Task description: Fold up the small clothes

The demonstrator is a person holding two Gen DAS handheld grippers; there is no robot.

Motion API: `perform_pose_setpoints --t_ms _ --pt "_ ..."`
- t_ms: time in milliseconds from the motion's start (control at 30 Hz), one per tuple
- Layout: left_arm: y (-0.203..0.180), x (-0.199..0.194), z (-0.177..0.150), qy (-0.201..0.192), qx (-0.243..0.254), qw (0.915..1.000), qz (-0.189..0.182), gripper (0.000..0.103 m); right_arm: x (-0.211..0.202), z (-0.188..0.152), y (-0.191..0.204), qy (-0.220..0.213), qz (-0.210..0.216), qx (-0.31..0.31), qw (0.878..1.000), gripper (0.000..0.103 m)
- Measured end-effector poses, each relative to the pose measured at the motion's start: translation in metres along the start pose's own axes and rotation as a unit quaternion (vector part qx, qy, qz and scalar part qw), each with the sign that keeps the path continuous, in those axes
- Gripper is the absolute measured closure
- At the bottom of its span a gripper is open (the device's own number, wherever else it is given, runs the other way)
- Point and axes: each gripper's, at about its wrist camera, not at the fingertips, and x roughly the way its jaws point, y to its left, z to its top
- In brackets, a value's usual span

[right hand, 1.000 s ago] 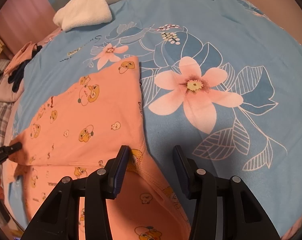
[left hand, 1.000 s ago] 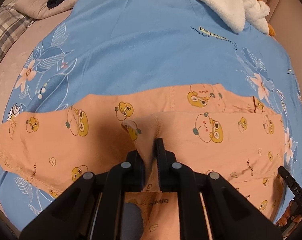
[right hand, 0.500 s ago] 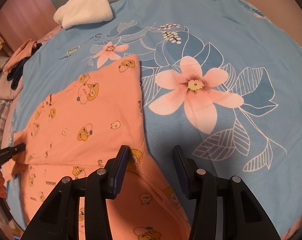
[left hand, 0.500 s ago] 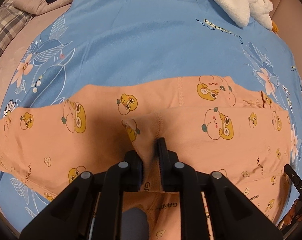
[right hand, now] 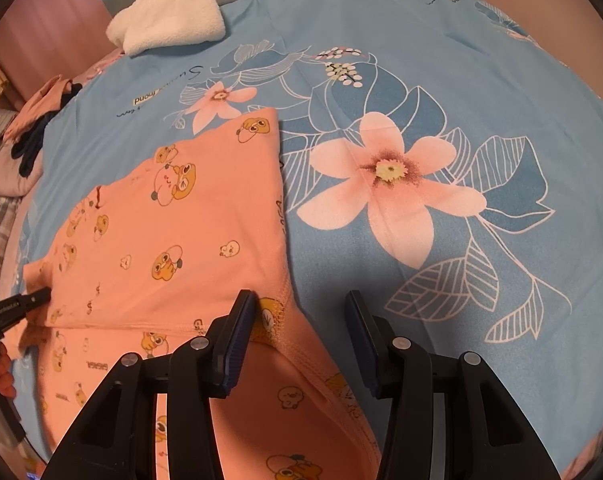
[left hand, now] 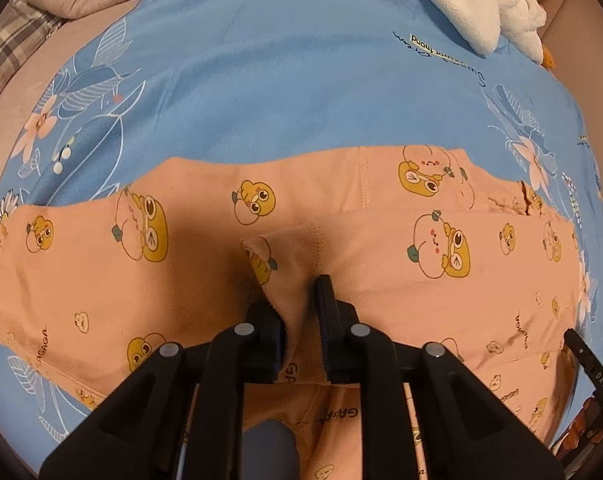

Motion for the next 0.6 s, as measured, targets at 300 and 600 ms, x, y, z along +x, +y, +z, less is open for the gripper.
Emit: perform_pose_setpoints --t_ms 300,600 --pt "0.006 0.0 -0.003 -0.003 -0.031 0.9992 -0.024 0.085 0.0 -0.001 0.001 0.0 -0.002 0.0 1.0 0.055" --pt "0.012 -0.005 -0.01 -0.017 -0.05 0.9979 -0.039 0.086 0.0 -0.001 0.002 0.001 -0.006 -0.004 1.0 0.055"
